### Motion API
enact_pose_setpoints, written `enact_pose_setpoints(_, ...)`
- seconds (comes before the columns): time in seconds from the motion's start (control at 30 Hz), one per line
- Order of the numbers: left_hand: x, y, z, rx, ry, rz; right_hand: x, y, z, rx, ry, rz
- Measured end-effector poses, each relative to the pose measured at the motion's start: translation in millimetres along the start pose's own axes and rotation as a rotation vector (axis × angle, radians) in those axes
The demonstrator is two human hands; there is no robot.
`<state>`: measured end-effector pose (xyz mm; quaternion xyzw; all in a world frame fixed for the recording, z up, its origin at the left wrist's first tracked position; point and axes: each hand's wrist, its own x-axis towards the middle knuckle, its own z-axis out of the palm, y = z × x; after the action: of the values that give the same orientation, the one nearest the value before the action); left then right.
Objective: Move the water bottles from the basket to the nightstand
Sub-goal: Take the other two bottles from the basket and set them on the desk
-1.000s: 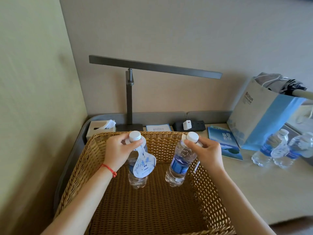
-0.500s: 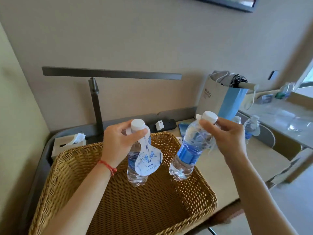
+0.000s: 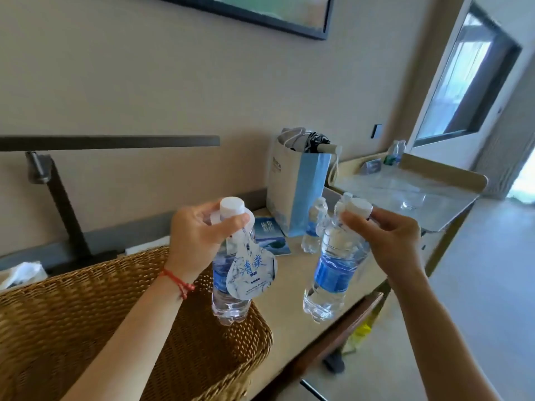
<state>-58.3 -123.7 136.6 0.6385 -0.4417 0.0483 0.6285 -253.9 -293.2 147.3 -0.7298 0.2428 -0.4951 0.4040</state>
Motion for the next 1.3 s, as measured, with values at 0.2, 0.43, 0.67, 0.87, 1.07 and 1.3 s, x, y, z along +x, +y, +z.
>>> enact_pose_setpoints(0.2, -4.7, 11.3, 82.6, -0.126, -0.008, -0.048, 19.9, 32.7, -70.2, -0.043, -0.009, -0.009)
enact_pose_setpoints(0.43, -7.1, 4.8, 161.4, -0.183, 0.068, -0.119, 49.6, 79.1, -124.6, -0.066, -0.023, 0.024)
enact_pose_setpoints(0.67, 0.8, -16.6, 205.3, -0.106, 0.093, -0.143, 79.9, 126.4, -128.6, -0.095, -0.027, 0.09)
enact_pose_setpoints(0.87, 21.9, -66.6, 234.9, 0.019, 0.111, -0.171, 107.9, 180.6, -100.1, -0.087, -0.034, 0.156)
enact_pose_setpoints(1.07, 39.0, -121.9, 258.7, 0.113, 0.154, -0.201, 130.0, 233.5, -67.5, -0.071, -0.053, 0.213)
enact_pose_setpoints(1.3, 51.0, -161.6, 275.4, 0.102, 0.216, -0.266, 152.6, 278.3, -37.4, -0.033, -0.122, 0.255)
